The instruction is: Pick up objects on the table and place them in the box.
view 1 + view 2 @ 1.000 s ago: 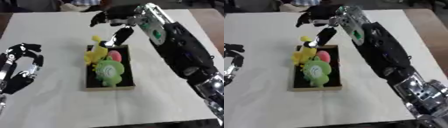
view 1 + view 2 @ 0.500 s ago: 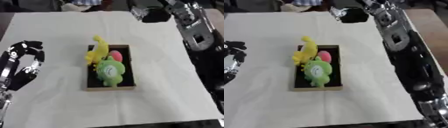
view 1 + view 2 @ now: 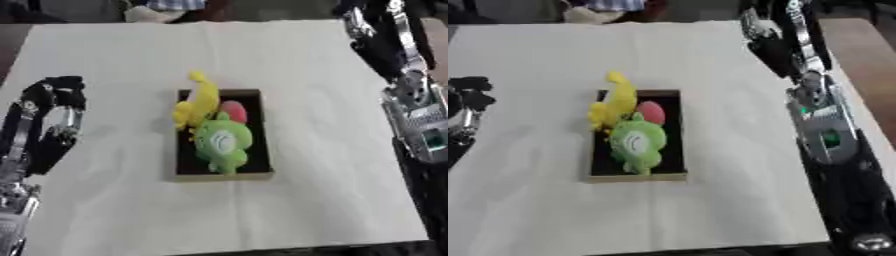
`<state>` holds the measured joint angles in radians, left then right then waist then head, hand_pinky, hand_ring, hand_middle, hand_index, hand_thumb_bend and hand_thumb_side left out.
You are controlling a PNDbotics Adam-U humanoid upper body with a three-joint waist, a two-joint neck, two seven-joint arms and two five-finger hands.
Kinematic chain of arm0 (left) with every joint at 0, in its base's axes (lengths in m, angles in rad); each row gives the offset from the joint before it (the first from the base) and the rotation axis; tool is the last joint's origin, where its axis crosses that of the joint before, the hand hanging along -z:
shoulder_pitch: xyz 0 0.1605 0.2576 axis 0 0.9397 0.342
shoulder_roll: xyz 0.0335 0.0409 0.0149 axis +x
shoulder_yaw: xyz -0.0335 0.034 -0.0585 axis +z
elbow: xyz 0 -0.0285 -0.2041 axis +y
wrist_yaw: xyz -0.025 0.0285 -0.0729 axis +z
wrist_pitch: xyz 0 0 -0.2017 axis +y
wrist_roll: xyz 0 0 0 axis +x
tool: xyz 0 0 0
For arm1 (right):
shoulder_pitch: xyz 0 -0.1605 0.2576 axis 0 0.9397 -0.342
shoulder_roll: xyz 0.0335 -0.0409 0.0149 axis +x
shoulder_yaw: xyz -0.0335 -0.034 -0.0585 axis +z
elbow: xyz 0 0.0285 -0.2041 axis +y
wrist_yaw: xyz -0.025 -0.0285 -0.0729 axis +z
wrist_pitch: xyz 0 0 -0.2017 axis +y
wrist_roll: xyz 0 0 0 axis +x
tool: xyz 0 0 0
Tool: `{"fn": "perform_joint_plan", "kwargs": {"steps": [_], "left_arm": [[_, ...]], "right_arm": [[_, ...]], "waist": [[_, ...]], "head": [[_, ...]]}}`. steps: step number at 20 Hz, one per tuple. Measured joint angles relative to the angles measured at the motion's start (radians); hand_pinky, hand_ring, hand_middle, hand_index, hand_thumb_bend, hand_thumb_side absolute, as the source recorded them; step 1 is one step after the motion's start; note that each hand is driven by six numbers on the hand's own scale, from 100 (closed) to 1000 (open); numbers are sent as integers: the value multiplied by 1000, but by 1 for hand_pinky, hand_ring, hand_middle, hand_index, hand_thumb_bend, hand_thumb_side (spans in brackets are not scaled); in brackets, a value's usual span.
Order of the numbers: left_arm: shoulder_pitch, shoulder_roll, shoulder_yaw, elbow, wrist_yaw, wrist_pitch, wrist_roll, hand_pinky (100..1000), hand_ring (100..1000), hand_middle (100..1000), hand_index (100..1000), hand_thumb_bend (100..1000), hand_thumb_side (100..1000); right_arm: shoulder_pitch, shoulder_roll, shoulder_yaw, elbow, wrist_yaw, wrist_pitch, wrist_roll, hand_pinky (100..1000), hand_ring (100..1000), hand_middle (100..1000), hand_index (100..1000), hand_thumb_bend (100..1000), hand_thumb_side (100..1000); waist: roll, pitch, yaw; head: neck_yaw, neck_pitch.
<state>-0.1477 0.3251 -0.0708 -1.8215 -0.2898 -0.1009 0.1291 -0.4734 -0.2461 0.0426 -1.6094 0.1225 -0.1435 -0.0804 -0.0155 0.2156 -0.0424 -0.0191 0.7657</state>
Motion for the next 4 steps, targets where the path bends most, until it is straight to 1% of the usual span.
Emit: {"fn": "perform_joint_plan", "kwargs": {"steps": [4], "left_arm": [[14,-7,-6,15,16,-5,29,701,686,708,801,150,792]], "right_arm": [[80,5,-5,0,-72,-5,-10,780,764,817,940,100,700]], "waist": [[0,7,-4]], "head": [[1,0]]}}
